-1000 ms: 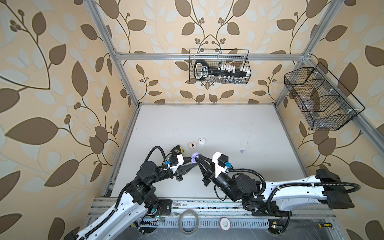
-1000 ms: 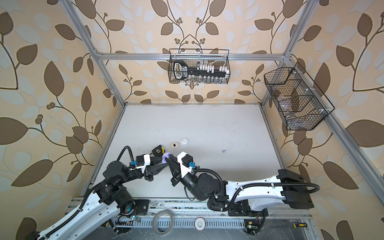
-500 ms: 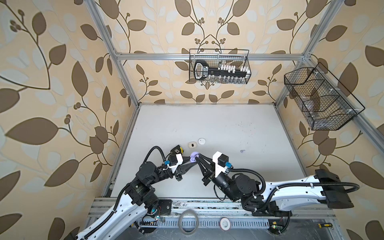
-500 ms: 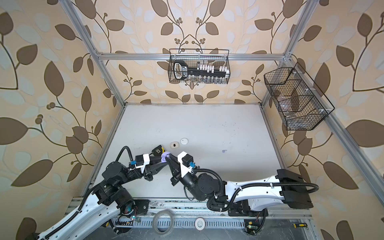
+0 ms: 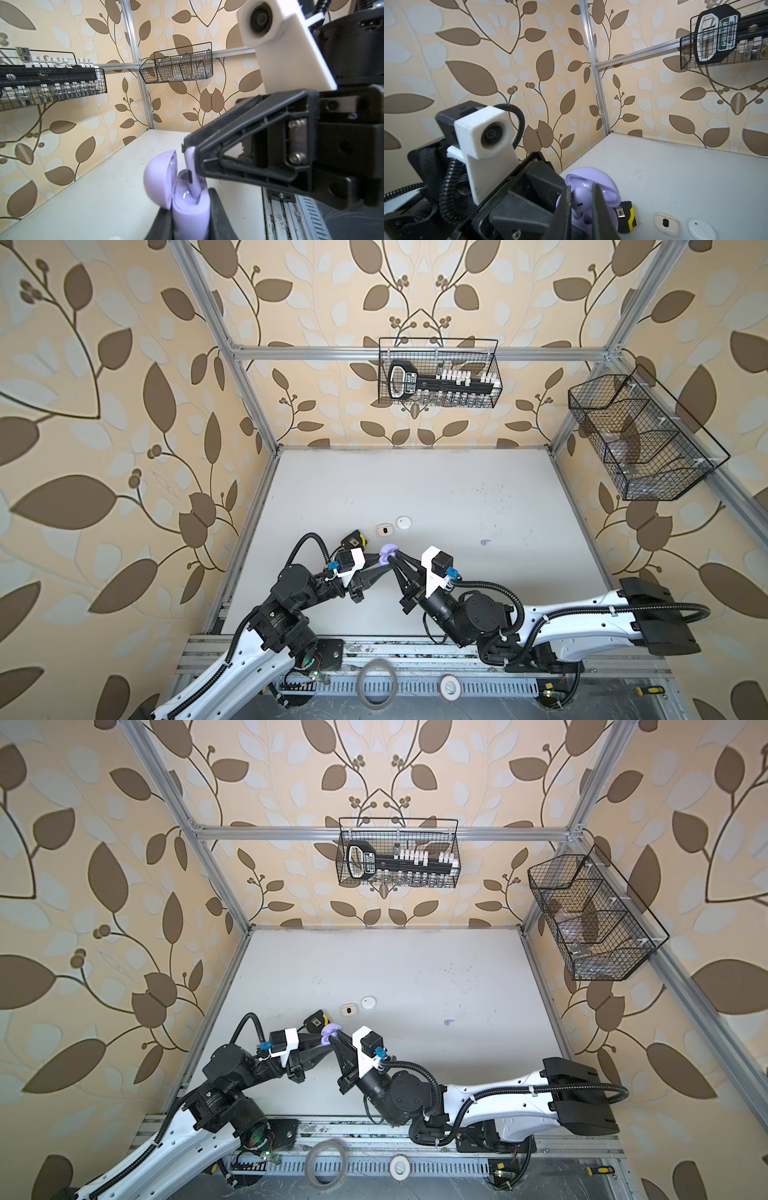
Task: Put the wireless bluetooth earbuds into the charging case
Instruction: 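Lower the earbud into the case slot with the right gripper, then open the right gripper and raise it away from the case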
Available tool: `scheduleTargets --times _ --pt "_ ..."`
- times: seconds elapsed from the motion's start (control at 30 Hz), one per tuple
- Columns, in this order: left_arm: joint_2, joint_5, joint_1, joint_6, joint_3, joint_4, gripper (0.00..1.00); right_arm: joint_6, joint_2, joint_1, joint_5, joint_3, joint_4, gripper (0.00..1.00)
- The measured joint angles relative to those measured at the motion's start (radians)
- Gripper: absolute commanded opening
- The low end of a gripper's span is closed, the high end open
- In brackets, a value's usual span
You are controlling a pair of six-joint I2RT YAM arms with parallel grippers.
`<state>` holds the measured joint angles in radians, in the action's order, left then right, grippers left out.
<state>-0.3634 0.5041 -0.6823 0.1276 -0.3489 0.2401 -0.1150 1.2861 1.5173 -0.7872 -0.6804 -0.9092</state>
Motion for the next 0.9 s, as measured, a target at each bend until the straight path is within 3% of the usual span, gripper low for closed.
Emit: scheduleTargets --times 0.3,0.4,0.67,0.8,0.9 --pt "0.002 -0.014 0.000 0.000 0.000 0.003 0.00 0.005 0.004 0.039 0.014 0.001 0.002 0.48" --pt "0.002 -0.014 0.000 0.000 0.000 0.003 0.00 0.005 0.003 0.042 0.017 0.002 0.011 0.49" --pt "0.001 -0.015 0.000 0.000 0.000 0.003 0.00 -0.003 -0.157 0.047 0.009 0.021 0.113 0.32" --pt "-0.003 -0.015 0.000 0.000 0.000 0.003 0.00 -0.032 -0.255 0.040 0.010 0.048 0.151 0.10" --pt "-0.009 -0.015 0.000 0.000 0.000 0.003 0.00 -0.078 -0.286 0.004 0.015 0.066 0.196 0.01"
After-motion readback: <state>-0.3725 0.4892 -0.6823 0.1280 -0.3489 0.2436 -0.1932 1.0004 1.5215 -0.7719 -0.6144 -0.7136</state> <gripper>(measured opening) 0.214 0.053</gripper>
